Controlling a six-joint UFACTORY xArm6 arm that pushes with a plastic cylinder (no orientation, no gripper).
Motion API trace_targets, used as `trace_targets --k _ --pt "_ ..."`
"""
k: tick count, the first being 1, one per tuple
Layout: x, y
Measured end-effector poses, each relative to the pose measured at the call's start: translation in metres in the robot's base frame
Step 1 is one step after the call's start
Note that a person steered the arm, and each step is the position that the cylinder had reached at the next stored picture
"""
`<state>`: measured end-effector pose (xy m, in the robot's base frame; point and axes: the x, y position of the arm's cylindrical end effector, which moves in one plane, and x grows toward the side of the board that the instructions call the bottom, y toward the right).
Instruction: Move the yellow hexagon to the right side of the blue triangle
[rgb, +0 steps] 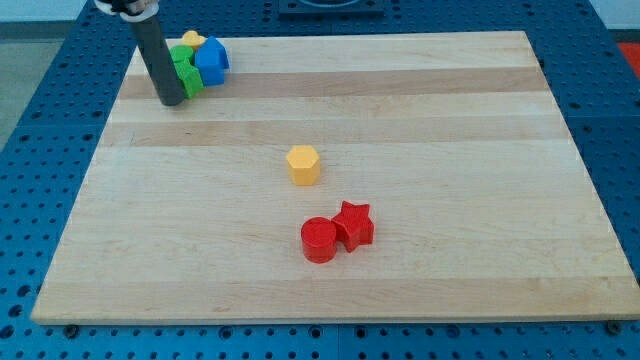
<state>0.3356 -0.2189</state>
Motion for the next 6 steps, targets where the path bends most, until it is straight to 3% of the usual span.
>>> trace_targets --k 1,3,4,6 --pt "0.058 0.009" --pt "0.144 0.093" --pt "0.156 0.151" --pt "0.127 0.189"
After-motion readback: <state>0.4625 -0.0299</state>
